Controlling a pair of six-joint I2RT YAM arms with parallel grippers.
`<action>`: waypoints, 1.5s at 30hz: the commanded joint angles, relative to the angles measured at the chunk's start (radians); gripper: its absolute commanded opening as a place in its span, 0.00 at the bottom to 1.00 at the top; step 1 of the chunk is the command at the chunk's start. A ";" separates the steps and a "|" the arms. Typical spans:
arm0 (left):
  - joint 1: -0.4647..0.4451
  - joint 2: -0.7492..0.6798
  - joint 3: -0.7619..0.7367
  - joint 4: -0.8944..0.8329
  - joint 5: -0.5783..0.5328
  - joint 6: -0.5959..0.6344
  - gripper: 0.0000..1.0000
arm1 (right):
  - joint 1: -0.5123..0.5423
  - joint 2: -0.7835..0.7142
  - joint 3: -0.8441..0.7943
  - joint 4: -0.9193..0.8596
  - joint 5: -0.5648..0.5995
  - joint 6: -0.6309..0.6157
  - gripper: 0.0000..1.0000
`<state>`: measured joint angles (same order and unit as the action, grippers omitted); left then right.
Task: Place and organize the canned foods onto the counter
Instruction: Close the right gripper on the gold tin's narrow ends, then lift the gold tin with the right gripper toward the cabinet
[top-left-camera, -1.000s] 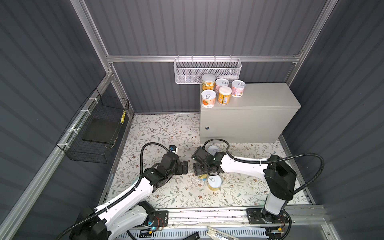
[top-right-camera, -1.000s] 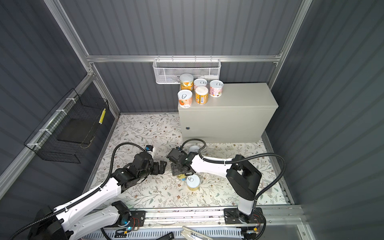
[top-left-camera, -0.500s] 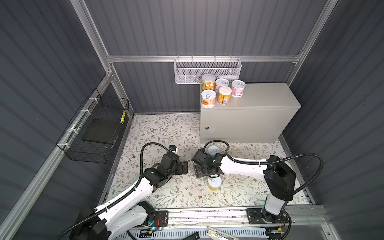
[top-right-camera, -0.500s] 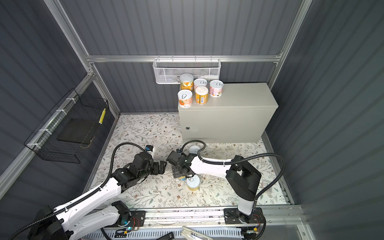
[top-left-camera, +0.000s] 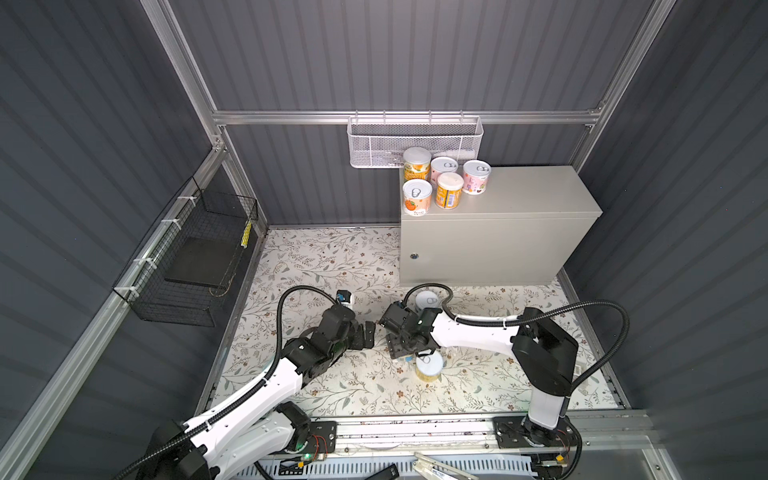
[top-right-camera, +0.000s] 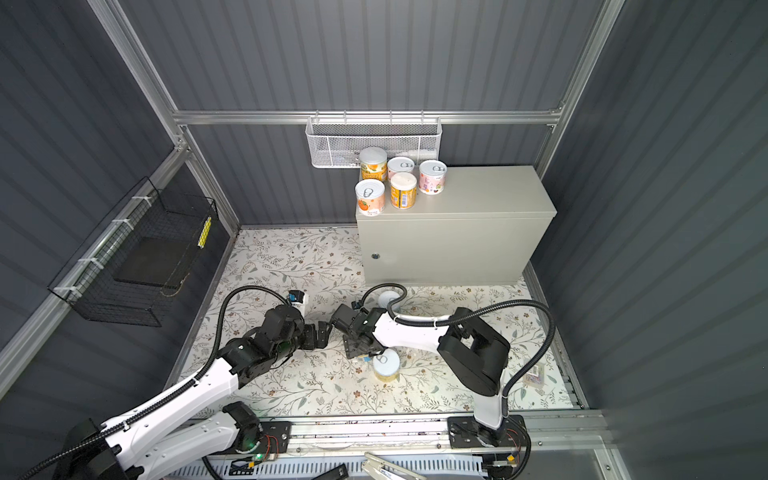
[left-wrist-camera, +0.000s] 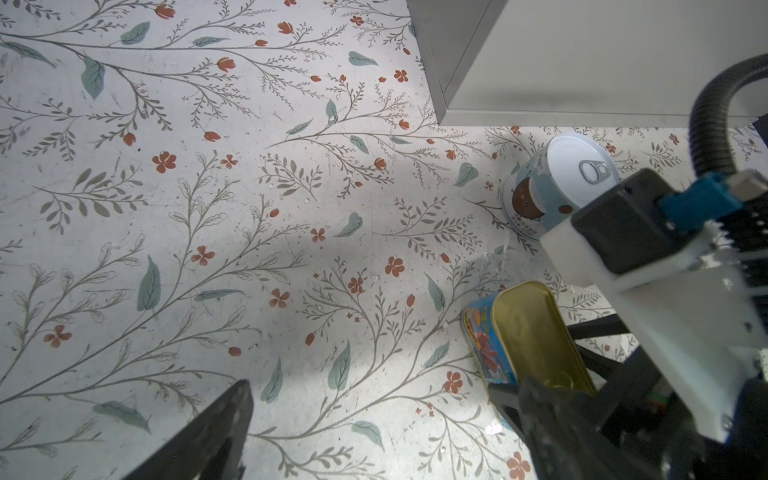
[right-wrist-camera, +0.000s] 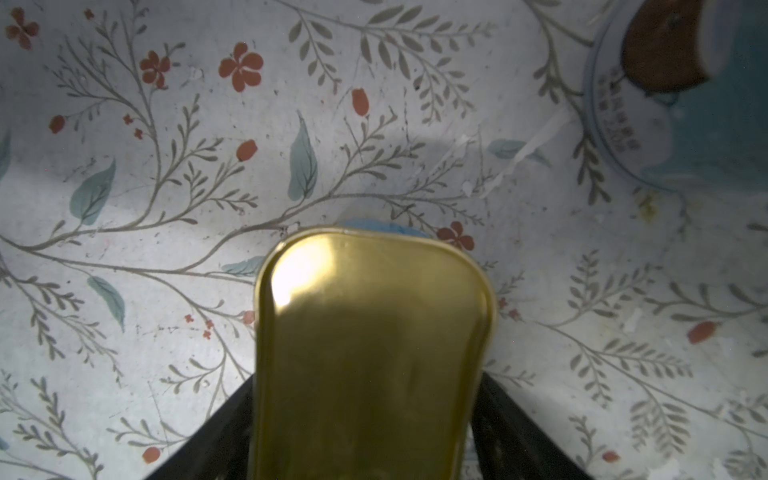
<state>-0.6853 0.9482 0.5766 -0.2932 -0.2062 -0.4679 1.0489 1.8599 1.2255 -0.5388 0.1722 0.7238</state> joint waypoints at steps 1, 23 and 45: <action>0.006 -0.006 -0.003 -0.019 -0.002 -0.009 1.00 | 0.006 0.003 0.017 -0.036 0.014 0.008 0.75; 0.006 0.021 0.006 -0.013 0.002 -0.012 1.00 | 0.005 -0.114 -0.028 0.011 0.054 0.010 0.53; 0.006 0.048 -0.012 0.045 0.024 -0.038 1.00 | -0.073 -0.518 -0.079 -0.097 0.112 -0.030 0.50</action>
<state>-0.6853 0.9817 0.5766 -0.2714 -0.1997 -0.4938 0.9977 1.4200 1.1526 -0.6048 0.2359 0.7113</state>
